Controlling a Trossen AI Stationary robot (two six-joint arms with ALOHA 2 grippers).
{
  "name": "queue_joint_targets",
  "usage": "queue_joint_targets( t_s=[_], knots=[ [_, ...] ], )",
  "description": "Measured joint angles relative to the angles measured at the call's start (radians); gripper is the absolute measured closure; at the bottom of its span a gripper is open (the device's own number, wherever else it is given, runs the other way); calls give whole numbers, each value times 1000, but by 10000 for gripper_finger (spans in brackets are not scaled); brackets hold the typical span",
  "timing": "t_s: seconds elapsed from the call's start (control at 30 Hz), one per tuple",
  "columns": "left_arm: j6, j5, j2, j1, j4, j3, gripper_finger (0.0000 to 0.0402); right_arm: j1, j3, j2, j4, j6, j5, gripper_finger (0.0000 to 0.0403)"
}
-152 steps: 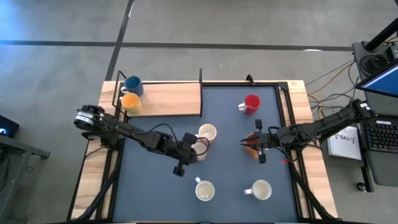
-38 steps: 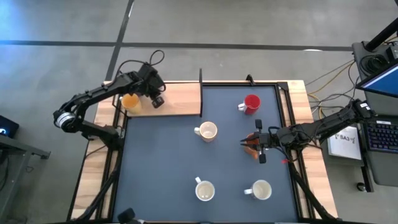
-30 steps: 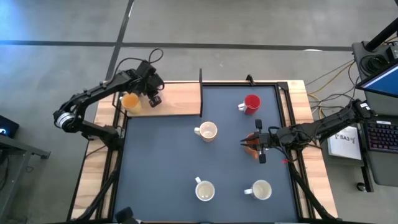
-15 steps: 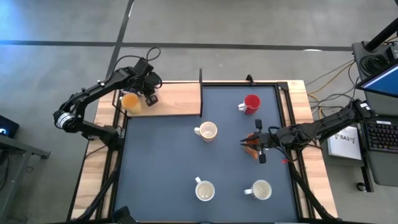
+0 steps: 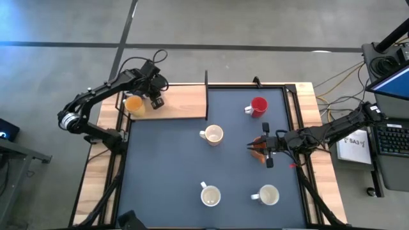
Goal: Place coffee mugs
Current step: Put the gray patterned mug on the shelf, then put the light orange mug on the shelf
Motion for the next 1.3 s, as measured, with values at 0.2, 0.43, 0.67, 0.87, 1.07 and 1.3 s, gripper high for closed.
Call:
queue_joint_targets(
  t_s=[0.2,0.43,0.67,0.87,1.07,1.3],
  knots=[
    [-33,-1,-2,2,1,0,358,0,0,0,0,0,0,353],
    [-35,-8,-3,0,-3,0,330,0,0,0,0,0,0,353],
    [-59,-26,-53,0,-8,10,327,0,0,0,0,0,0,353],
    [-127,-47,-111,-4,-2,46,327,0,0,0,0,0,0,353],
    [-163,-1,-165,-33,-4,49,327,0,0,0,0,0,0,353],
    [-241,165,-201,-123,12,49,327,0,0,0,0,0,0,353]
  ],
)
